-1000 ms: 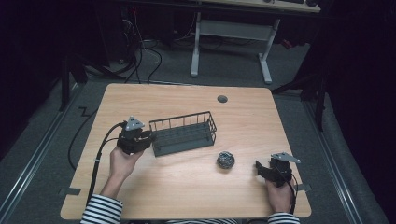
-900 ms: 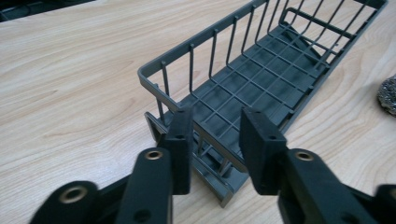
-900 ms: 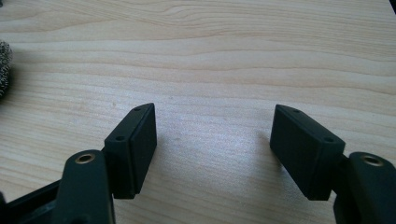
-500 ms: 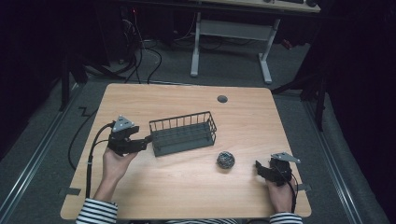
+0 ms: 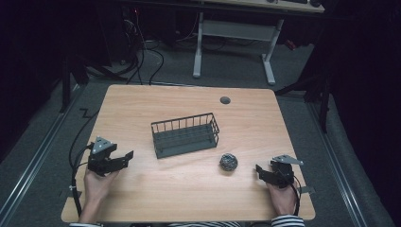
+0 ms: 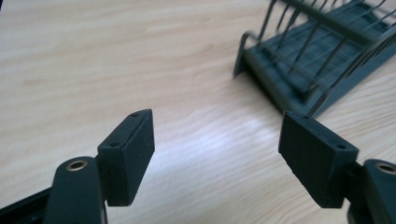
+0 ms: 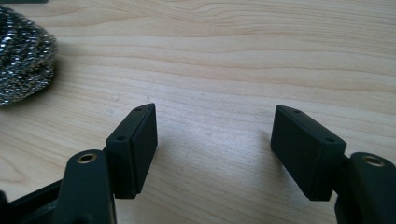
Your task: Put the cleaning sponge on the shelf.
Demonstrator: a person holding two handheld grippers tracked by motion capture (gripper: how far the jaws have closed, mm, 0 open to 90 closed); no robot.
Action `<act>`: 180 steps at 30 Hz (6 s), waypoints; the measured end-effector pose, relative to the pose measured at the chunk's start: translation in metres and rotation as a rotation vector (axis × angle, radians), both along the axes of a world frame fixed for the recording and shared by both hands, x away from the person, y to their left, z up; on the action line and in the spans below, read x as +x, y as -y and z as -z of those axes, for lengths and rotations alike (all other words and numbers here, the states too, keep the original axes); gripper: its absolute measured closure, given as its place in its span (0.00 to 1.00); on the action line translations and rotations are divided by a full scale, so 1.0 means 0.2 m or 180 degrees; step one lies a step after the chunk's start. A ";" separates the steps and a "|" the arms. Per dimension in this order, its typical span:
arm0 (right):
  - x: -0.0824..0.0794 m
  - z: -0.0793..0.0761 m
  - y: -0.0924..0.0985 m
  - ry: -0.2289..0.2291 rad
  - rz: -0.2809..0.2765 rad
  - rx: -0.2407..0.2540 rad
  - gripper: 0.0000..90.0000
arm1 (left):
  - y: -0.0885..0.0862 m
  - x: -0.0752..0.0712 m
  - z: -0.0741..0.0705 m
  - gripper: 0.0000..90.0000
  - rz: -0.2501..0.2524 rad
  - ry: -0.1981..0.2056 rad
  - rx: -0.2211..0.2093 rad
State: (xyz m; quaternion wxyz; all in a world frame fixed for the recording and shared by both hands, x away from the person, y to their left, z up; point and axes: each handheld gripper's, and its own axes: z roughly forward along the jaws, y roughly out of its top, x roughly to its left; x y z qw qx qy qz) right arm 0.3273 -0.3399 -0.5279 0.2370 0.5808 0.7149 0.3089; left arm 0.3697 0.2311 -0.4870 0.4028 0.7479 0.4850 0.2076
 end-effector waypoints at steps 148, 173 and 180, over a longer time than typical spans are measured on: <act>0.77 -0.49 -0.98 -0.0386 -0.1521 -0.0046 0.43 | -0.07 0.00 0.25 0.29 -0.0375 -0.0224 0.0313; 0.77 -0.47 -0.97 -0.0390 -0.1555 0.0053 0.31 | -0.07 0.00 0.25 0.30 -0.0362 -0.0221 0.0317; 0.70 -0.55 -0.92 -0.0168 -0.1543 0.0120 0.38 | -0.07 0.00 0.25 0.30 -0.0364 -0.0227 0.0305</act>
